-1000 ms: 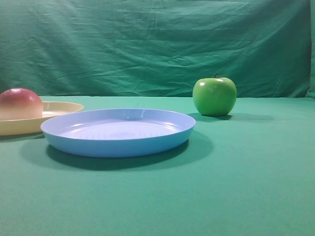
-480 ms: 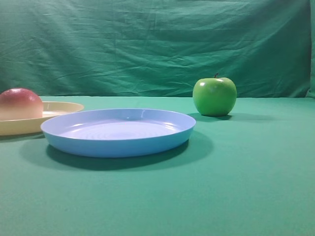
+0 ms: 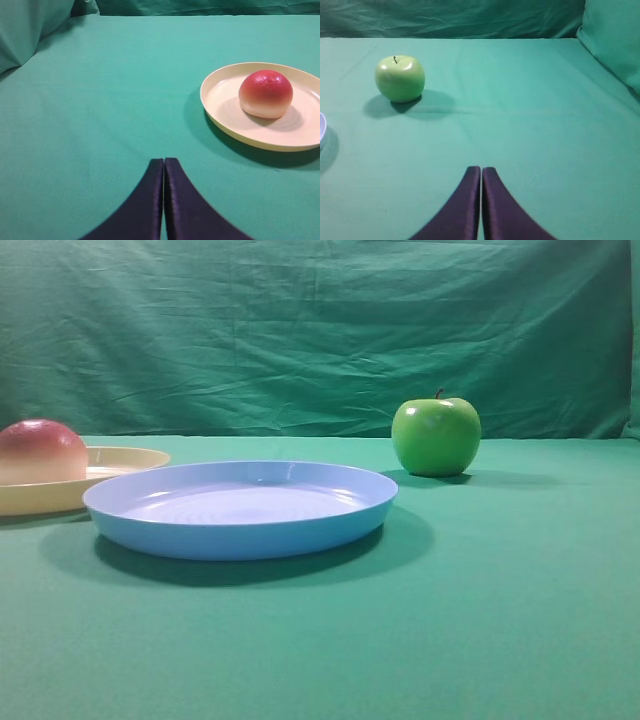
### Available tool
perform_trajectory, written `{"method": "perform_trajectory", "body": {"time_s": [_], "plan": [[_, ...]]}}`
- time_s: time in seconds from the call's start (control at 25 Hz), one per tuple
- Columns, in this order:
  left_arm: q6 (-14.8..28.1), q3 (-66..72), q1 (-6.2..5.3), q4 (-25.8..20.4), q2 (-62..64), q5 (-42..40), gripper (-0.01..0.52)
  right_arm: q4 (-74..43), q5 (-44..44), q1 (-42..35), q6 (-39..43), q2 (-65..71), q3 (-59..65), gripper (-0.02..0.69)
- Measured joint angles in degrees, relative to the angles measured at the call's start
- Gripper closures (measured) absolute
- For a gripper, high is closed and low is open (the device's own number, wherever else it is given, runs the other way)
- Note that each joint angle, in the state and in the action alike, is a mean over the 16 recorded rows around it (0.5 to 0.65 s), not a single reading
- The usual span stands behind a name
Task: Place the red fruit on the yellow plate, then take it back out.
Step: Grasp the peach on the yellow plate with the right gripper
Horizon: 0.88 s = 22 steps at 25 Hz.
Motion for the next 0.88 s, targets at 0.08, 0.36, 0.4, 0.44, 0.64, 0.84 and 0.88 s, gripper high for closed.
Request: {"method": "perform_trajectory", "body": {"time_s": [0.08, 0.36, 0.4, 0.44, 0.64, 0.84, 0.88], "plan": [[0.00, 0.00, 0.00, 0.00, 0.00, 0.00, 0.514, 0.29, -0.26, 0.00, -0.30, 0.00, 0.90, 0.665], [0.00, 0.00, 0.00, 0.00, 0.00, 0.00, 0.514, 1.07, -0.09, 0.00, -1.53, 0.00, 1.64, 0.665], [0.00, 0.00, 0.00, 0.00, 0.00, 0.00, 0.514, 1.16, 0.00, 0.00, -1.71, 0.00, 1.64, 0.665], [0.00, 0.00, 0.00, 0.00, 0.00, 0.00, 0.514, 1.27, 0.06, 0.00, -1.88, 0.00, 1.64, 0.665], [0.00, 0.00, 0.00, 0.00, 0.00, 0.00, 0.514, 2.25, -0.10, 0.00, -2.38, 0.00, 1.65, 0.665], [0.00, 0.00, 0.00, 0.00, 0.00, 0.00, 0.514, 4.22, -0.84, 0.00, -2.50, 0.96, 0.86, 0.665], [0.00, 0.00, 0.00, 0.00, 0.00, 0.00, 0.514, 4.79, -0.99, 0.00, -2.51, 1.51, 0.37, 0.665]]}}
